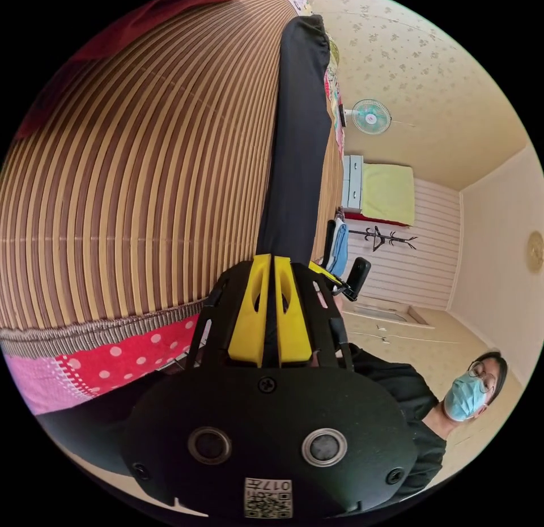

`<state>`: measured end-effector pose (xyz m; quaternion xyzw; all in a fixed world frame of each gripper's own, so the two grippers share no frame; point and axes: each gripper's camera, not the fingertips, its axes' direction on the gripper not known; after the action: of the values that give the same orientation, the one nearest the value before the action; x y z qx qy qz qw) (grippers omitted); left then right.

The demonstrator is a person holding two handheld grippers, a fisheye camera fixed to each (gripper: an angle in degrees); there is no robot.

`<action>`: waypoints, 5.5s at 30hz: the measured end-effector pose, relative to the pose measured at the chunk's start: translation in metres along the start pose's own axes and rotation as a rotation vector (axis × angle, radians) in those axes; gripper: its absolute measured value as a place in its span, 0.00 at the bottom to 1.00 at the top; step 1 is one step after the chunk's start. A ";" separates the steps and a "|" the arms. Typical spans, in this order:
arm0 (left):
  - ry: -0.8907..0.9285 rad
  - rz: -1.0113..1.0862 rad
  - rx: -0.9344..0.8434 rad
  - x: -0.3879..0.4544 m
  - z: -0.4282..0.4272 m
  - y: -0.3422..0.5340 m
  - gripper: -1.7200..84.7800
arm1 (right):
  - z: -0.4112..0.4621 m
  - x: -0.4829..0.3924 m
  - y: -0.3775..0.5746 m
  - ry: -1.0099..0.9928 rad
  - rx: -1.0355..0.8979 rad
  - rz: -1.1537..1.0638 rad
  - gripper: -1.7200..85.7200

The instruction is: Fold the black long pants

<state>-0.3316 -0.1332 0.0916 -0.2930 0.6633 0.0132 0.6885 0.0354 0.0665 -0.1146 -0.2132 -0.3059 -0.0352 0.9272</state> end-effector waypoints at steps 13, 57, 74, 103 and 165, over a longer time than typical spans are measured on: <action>-0.224 0.031 0.051 0.044 -0.003 -0.006 0.13 | -0.008 -0.017 -0.015 0.100 0.023 -0.008 0.13; -0.205 0.342 0.212 -0.006 0.112 0.101 0.11 | -0.029 0.037 0.015 -0.281 0.048 -0.042 0.11; -0.040 0.266 0.152 -0.039 0.155 0.117 0.08 | -0.024 0.028 0.019 -0.439 0.025 0.029 0.09; 0.309 1.498 0.637 0.424 0.028 0.456 0.07 | -0.414 -0.368 0.179 -0.462 0.702 -1.194 0.04; -0.020 0.208 0.048 0.104 0.153 0.030 0.14 | -0.096 0.032 -0.014 -0.359 0.132 0.052 0.13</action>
<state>-0.1931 -0.0821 -0.0236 -0.2056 0.6835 0.0715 0.6968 0.1112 0.0156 -0.1596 -0.1628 -0.4624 0.0475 0.8703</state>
